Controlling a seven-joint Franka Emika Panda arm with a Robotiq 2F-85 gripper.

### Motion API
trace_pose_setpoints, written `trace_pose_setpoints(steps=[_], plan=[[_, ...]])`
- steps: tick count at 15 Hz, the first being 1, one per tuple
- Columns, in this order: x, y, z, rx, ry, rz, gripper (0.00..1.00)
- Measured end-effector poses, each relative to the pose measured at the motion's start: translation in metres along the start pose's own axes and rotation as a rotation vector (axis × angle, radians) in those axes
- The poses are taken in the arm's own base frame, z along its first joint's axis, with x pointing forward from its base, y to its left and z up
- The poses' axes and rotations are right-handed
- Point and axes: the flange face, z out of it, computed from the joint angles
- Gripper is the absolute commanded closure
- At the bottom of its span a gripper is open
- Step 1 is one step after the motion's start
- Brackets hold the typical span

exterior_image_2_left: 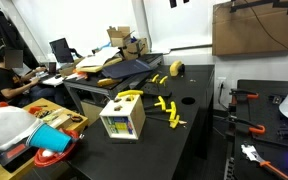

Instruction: Remove the wrench from the wooden toy box and put it on the black stand.

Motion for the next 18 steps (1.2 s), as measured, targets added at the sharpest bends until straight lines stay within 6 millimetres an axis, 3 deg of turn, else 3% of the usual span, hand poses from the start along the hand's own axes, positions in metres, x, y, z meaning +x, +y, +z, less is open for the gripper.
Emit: trace_pose_setpoints(steps=[10, 15, 18], plan=[[0.069, -0.021, 0.039, -0.103, -0.078, -0.241, 0.00], [0.084, -0.025, 0.052, -0.155, -0.103, -0.365, 0.00], [0.083, -0.029, 0.052, -0.174, -0.106, -0.430, 0.00]])
